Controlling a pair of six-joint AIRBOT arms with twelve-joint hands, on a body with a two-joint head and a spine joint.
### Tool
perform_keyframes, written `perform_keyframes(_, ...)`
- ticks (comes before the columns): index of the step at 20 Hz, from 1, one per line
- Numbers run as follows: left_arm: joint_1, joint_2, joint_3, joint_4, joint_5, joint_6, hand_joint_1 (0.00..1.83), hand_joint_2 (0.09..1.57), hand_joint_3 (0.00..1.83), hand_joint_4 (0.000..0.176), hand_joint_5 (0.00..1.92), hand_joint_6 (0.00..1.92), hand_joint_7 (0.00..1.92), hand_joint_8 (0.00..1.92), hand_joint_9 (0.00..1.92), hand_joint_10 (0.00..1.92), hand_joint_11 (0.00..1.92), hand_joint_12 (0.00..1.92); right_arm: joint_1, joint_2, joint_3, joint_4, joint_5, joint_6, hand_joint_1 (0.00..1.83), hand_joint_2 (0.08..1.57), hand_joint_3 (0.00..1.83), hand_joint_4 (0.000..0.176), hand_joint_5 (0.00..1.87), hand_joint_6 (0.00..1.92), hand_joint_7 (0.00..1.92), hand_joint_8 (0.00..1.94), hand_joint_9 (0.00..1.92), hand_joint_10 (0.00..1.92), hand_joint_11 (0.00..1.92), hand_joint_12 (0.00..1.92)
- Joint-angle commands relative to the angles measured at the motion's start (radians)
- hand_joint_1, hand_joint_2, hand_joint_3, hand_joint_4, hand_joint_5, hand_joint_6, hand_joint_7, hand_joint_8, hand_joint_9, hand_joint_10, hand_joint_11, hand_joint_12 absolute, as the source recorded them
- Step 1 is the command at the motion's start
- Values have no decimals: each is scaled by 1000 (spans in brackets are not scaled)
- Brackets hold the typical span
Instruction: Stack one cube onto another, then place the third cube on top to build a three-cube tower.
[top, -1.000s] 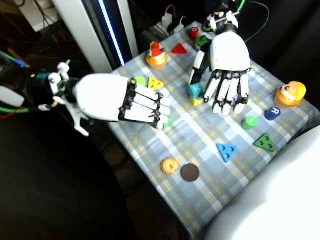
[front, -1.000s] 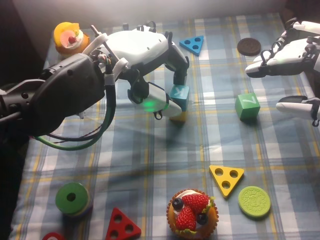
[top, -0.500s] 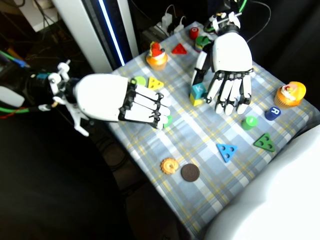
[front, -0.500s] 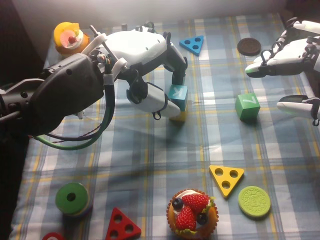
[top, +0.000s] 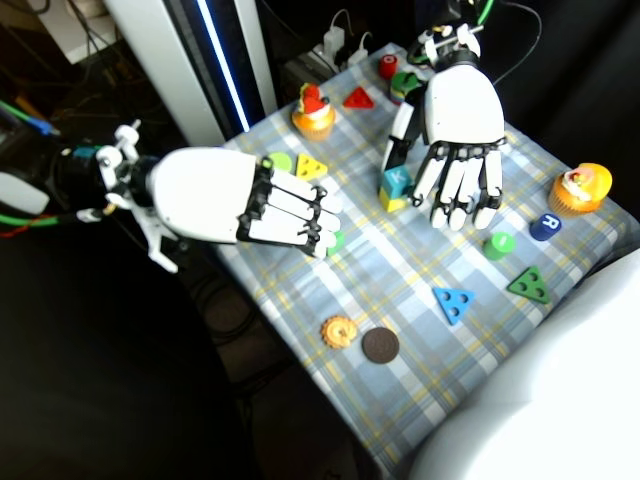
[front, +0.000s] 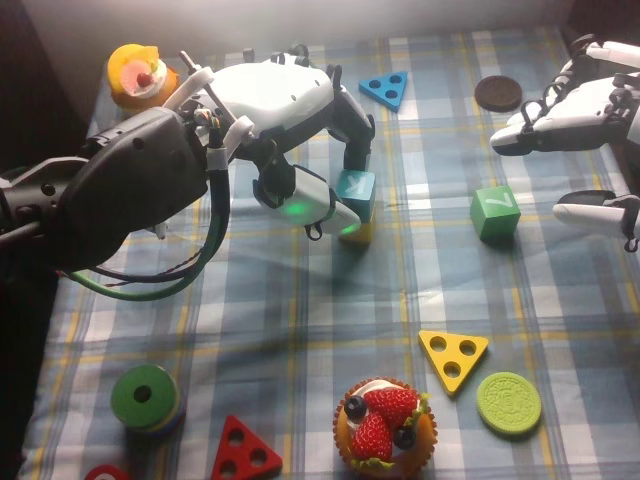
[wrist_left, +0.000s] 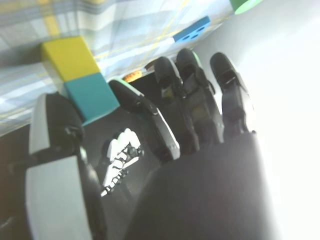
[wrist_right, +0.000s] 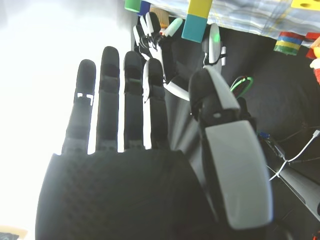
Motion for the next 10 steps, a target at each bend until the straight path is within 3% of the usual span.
perform_keyframes(1, 0, -5, 6, 16, -70, 6, 1013, 1108, 1, 176, 970, 982, 650, 0, 513, 0, 0, 711, 13, -4, 4, 28, 116, 6, 620, 1310, 0, 0, 532, 0, 589, 0, 551, 0, 28, 1128)
perform_keyframes(8, 7, -2, -3, 15, -73, 6, 1003, 1116, 1, 176, 948, 1018, 668, 5, 532, 6, 2, 716, 13, -4, 4, 28, 116, 7, 619, 1298, 0, 0, 534, 0, 599, 1, 566, 3, 50, 1118)
perform_keyframes(9, 7, -1, -4, 15, -74, 6, 955, 1010, 0, 153, 874, 138, 655, 2, 528, 3, 0, 717, 13, -4, 4, 28, 116, 7, 620, 1298, 0, 0, 530, 0, 589, 0, 557, 0, 46, 1114)
perform_keyframes(10, 8, -1, -4, 15, -73, 6, 957, 998, 0, 151, 889, 44, 653, 1, 529, 2, 0, 729, 13, -4, 4, 28, 116, 7, 635, 1295, 0, 0, 533, 0, 585, 0, 551, 0, 29, 1133)
